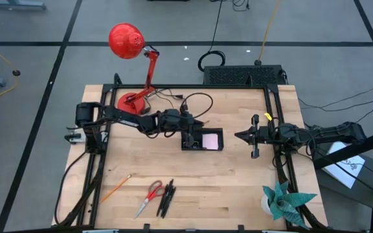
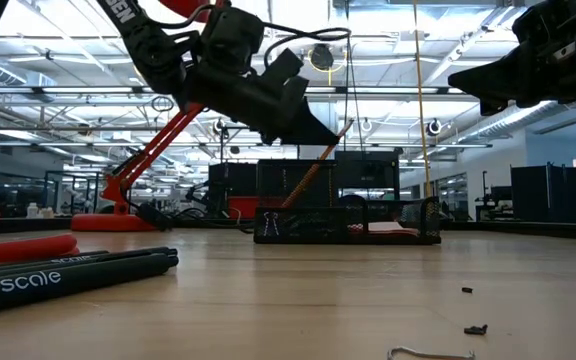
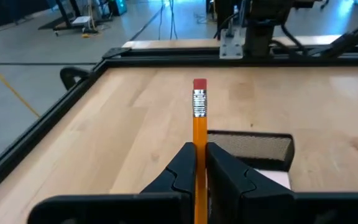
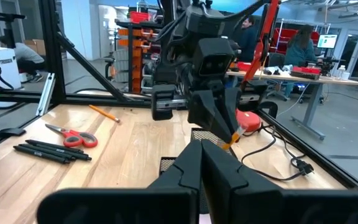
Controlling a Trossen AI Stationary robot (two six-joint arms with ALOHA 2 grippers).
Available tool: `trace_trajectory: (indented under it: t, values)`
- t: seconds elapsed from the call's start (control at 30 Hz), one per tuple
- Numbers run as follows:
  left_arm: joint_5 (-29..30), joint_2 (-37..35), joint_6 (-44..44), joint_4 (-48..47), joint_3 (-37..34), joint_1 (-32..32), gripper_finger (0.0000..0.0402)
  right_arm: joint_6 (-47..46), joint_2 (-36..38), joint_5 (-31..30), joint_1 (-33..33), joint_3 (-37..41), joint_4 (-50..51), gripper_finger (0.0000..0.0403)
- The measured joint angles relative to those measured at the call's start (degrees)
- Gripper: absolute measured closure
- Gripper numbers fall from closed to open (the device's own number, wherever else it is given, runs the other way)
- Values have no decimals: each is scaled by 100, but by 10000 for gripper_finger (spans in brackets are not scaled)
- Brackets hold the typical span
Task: Pick and place office supplies into organizer
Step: Put the right orange pencil into the black desk organizer
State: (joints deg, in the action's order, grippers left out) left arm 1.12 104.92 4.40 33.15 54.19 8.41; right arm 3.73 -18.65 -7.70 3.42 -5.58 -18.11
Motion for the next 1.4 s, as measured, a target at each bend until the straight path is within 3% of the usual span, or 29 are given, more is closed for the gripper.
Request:
trace_trajectory:
  t: [0.77, 0.97, 1.4]
  values:
    - [40, -5, 237, -329, 0, 22, 369, -5, -1, 2, -1, 0, 0, 399]
    - [-253, -7, 184, -533, -5, 75, 347, -70, -2, 2, 0, 0, 0, 399]
    - [-270, -7, 139, -582, -7, 131, 307, -72, -1, 4, -1, 0, 0, 399]
